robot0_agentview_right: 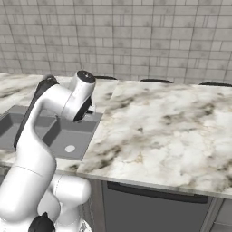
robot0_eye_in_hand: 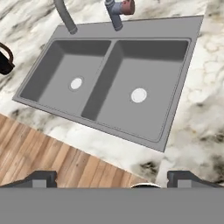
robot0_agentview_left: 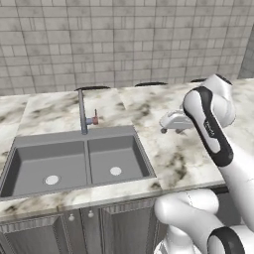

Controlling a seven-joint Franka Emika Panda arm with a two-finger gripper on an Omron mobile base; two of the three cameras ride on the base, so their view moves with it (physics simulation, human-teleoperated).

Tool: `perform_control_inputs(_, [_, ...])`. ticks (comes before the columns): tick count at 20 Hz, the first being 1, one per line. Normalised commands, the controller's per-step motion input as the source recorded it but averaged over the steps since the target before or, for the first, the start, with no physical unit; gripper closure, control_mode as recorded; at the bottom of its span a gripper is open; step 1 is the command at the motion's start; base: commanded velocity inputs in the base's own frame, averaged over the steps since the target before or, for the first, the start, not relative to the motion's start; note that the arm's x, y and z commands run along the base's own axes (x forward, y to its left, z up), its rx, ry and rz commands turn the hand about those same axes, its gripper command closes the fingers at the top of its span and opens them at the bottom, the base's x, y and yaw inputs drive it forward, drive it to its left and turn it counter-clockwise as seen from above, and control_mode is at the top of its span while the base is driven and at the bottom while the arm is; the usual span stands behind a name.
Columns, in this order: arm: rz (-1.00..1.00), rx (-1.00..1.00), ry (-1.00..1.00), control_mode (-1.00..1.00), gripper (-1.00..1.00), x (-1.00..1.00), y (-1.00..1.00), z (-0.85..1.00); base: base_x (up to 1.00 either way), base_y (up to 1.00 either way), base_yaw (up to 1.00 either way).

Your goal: Turn on the sink faucet and place the jug under the water for a few seconds to fill it up.

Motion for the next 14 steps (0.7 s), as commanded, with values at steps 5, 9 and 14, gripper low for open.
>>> perform_control_inputs(5, [0.1,0.11,0.0,-1.0,-1.0,0.64,0.17,-0.01,0.0,0.0,0.0])
perform_control_inputs(9, [0.0,0.09,0.0,-1.0,-1.0,0.69,0.41,-0.11,0.0,0.0,0.0])
perform_control_inputs(14, [0.0,0.08,0.0,-1.0,-1.0,0.66,0.44,-0.2,0.0,0.0,0.0])
